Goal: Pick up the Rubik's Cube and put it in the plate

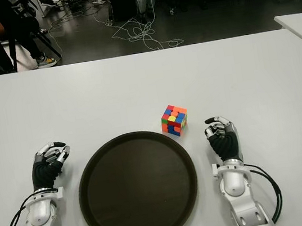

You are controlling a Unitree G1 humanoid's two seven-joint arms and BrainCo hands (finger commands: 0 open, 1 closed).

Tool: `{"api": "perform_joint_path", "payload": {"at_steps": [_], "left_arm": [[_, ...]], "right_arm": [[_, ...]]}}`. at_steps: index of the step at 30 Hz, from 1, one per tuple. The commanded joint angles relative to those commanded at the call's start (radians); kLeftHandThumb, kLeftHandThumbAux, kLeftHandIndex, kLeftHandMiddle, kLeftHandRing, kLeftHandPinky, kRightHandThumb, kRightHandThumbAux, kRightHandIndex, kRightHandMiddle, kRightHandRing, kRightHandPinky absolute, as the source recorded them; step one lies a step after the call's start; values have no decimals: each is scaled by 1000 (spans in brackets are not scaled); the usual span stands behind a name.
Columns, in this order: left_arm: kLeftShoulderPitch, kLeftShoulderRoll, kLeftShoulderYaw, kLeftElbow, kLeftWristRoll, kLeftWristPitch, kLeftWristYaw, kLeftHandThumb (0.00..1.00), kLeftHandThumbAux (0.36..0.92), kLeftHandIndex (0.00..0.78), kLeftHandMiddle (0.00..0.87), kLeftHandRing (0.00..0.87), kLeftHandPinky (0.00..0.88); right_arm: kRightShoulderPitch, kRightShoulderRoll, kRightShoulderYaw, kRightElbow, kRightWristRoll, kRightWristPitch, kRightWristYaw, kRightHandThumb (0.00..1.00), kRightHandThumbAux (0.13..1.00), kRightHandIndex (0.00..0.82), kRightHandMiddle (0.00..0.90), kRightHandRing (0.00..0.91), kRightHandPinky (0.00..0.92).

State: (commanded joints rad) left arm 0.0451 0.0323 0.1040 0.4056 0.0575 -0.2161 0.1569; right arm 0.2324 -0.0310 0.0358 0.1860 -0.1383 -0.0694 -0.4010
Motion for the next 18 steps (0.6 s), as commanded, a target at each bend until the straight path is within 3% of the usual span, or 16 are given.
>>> {"api": "perform_joint_path", "payload": {"at_steps": [18], "left_arm": [[-5,8,-14,-12,25,35,14,705,708,443,796,816,801]], "right_arm": [[-15,-18,8,14,-18,10,3,698,728,438,782,792,782]]}}
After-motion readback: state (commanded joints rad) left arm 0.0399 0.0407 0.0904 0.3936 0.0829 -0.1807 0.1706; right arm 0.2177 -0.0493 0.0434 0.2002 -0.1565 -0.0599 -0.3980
